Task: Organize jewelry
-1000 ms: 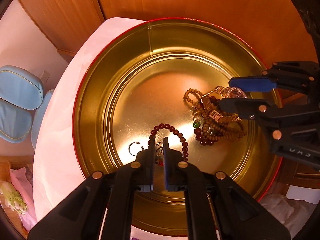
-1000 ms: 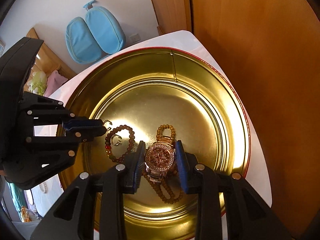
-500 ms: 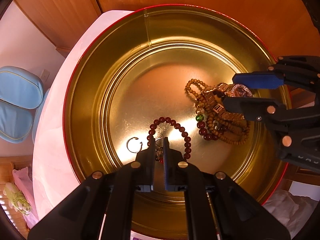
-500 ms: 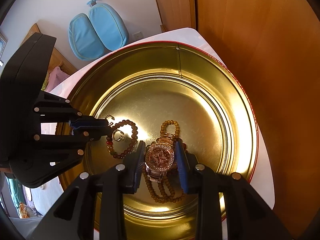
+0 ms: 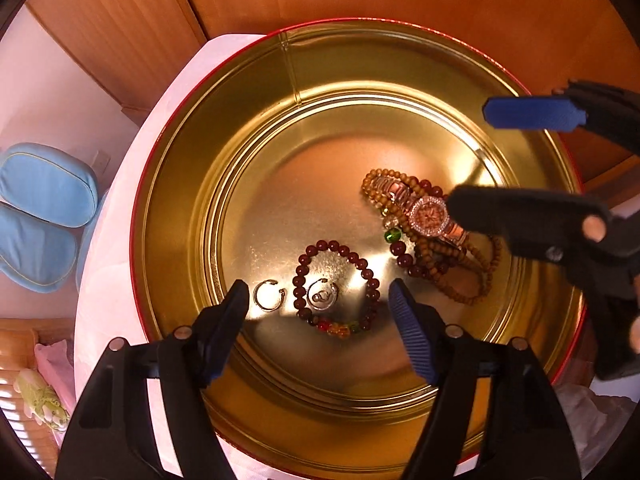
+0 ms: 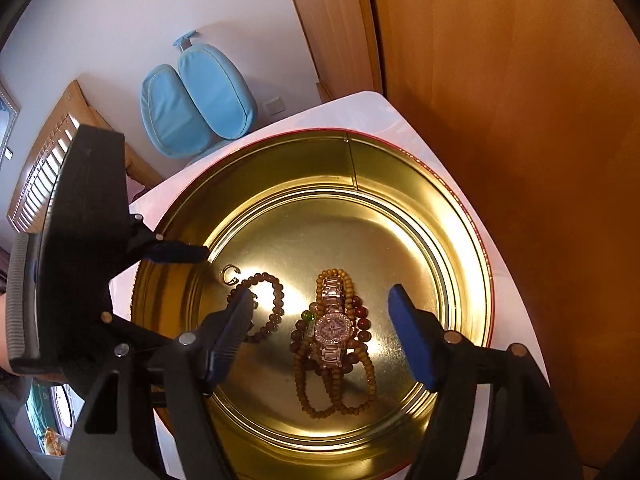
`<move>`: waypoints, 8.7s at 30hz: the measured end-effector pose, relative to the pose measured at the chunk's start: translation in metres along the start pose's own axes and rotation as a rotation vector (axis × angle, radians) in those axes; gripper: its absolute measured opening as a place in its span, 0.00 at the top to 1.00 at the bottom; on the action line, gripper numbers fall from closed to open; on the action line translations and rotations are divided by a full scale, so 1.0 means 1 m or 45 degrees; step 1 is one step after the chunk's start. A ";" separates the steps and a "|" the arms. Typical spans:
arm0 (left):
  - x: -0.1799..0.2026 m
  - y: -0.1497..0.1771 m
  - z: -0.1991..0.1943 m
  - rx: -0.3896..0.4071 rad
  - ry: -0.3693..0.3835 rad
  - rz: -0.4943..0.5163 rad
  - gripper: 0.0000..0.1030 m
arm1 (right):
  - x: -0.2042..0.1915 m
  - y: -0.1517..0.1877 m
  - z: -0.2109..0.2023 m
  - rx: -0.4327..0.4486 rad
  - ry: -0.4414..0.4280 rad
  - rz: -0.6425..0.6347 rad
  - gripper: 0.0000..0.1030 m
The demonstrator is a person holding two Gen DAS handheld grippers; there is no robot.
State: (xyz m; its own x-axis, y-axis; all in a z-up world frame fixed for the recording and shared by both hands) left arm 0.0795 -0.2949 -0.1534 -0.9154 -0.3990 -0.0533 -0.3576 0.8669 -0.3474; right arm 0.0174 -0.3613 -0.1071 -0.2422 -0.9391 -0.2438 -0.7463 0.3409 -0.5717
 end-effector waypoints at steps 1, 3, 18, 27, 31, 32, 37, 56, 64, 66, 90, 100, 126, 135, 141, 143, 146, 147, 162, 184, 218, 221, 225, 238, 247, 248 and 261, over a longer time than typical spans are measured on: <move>0.000 0.001 0.000 0.000 -0.002 0.003 0.31 | 0.000 0.000 -0.001 0.002 0.001 -0.001 0.31; 0.000 0.001 0.001 0.000 -0.003 -0.004 0.31 | 0.000 0.000 -0.002 0.006 0.005 -0.002 0.31; -0.008 0.007 -0.036 0.153 0.023 -0.109 0.22 | 0.001 0.001 -0.030 0.129 0.072 0.087 0.10; -0.059 0.034 -0.119 0.449 0.052 -0.301 0.22 | -0.014 -0.004 -0.071 0.363 -0.011 0.132 0.09; -0.082 0.050 -0.148 0.532 0.024 -0.377 0.22 | -0.028 -0.008 -0.080 0.407 -0.054 0.094 0.09; -0.086 0.054 -0.153 0.547 0.020 -0.393 0.22 | -0.031 -0.008 -0.081 0.409 -0.064 0.088 0.09; -0.098 0.075 -0.163 0.576 -0.002 -0.458 0.21 | -0.051 -0.012 -0.073 0.396 -0.098 0.029 0.09; -0.118 0.175 -0.178 0.593 -0.115 -0.635 0.21 | -0.156 0.011 -0.050 0.322 -0.321 -0.247 0.09; -0.128 0.234 -0.181 0.547 -0.153 -0.770 0.21 | -0.213 0.035 -0.033 0.241 -0.452 -0.478 0.09; -0.130 0.250 -0.178 0.525 -0.160 -0.818 0.21 | -0.224 0.044 -0.026 0.210 -0.463 -0.517 0.09; -0.103 0.370 -0.117 0.228 -0.183 -0.840 0.21 | -0.252 0.135 0.058 -0.145 -0.343 -0.757 0.09; -0.091 0.386 -0.101 0.173 -0.237 -0.703 0.21 | -0.244 0.141 0.074 -0.180 -0.267 -0.702 0.10; -0.076 0.386 -0.106 0.251 -0.209 -0.629 0.94 | -0.263 0.159 0.067 -0.149 -0.242 -0.860 0.90; -0.080 0.376 -0.113 0.272 -0.208 -0.702 0.94 | -0.258 0.148 0.055 -0.151 -0.323 -0.726 0.90; -0.089 0.343 -0.143 0.429 -0.183 -0.746 0.94 | -0.252 0.119 0.016 0.007 -0.383 -0.627 0.90; -0.091 0.327 -0.153 0.485 -0.168 -0.741 0.94 | -0.245 0.106 0.000 0.072 -0.378 -0.599 0.90; -0.093 0.303 -0.168 0.557 -0.140 -0.718 0.94 | -0.232 0.089 -0.021 0.171 -0.353 -0.563 0.90; -0.092 0.296 -0.172 0.579 -0.132 -0.707 0.94 | -0.227 0.084 -0.028 0.205 -0.337 -0.552 0.90; -0.083 0.177 -0.221 0.790 -0.009 -0.505 0.94 | -0.119 0.047 -0.098 0.489 -0.114 -0.286 0.90; -0.043 0.035 -0.150 0.573 0.161 -0.214 0.94 | -0.021 0.008 -0.054 0.217 -0.009 -0.027 0.89; -0.032 -0.007 -0.050 0.191 0.211 -0.257 0.94 | -0.001 0.017 0.004 -0.055 -0.005 0.044 0.90; -0.032 -0.008 -0.048 0.189 0.197 -0.250 0.94 | -0.002 0.017 0.004 -0.049 -0.004 0.037 0.89; -0.032 -0.009 -0.050 0.200 0.169 -0.227 0.93 | -0.002 0.013 -0.003 0.003 0.038 0.025 0.88; -0.038 -0.006 -0.069 0.282 0.013 -0.179 0.15 | 0.005 0.003 -0.036 0.234 0.131 0.005 0.09; -0.038 -0.004 -0.070 0.279 0.002 -0.176 0.15 | 0.004 0.007 -0.035 0.223 0.123 0.000 0.09; -0.037 -0.004 -0.070 0.279 0.000 -0.172 0.15 | 0.004 0.008 -0.036 0.224 0.123 -0.003 0.09; -0.036 -0.006 -0.065 0.260 0.010 -0.152 0.15 | -0.002 0.012 -0.035 0.219 0.129 0.002 0.09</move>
State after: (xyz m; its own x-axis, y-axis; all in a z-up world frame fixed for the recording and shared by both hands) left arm 0.1028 -0.2666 -0.0889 -0.8704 -0.4923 0.0064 -0.4195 0.7347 -0.5331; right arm -0.0133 -0.3573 -0.0859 -0.3107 -0.9352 -0.1699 -0.6311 0.3366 -0.6989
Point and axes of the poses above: each gripper's, at about its wrist camera, not at the fingertips, and z roughly the way its jaws point, x to its right, y to its underside, the point moved 5 cm from there along z, roughly the way its jaws point, and after that the axes turned 8 degrees about x, right-handed, at the moved point
